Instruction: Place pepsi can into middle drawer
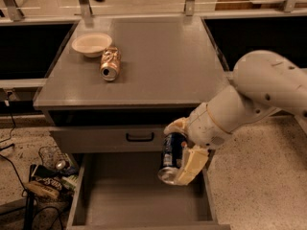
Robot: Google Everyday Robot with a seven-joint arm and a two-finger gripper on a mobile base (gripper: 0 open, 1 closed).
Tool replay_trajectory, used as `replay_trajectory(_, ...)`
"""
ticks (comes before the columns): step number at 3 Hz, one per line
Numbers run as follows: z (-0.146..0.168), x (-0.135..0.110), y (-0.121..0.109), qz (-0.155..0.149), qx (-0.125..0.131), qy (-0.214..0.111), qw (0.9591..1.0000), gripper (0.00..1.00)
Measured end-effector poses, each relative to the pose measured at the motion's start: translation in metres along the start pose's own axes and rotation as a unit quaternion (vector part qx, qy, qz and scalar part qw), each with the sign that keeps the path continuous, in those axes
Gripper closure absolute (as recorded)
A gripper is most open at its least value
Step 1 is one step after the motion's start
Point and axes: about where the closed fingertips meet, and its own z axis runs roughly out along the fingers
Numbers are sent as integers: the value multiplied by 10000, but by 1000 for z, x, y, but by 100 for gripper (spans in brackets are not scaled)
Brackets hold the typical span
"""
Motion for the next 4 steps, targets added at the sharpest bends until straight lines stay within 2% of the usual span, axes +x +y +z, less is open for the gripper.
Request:
replay_trajectory(1, 48, 12, -15, 243, -296, -366, 9986, 100)
replay_trajectory(2, 50, 13, -15, 252, -310, -374, 9985, 100)
replay_trajectory(3, 54, 16, -15, 400, -115, -3, 9991, 100)
replay_trajectory(4, 60, 26, -11, 635, 242, 813, 9944, 100)
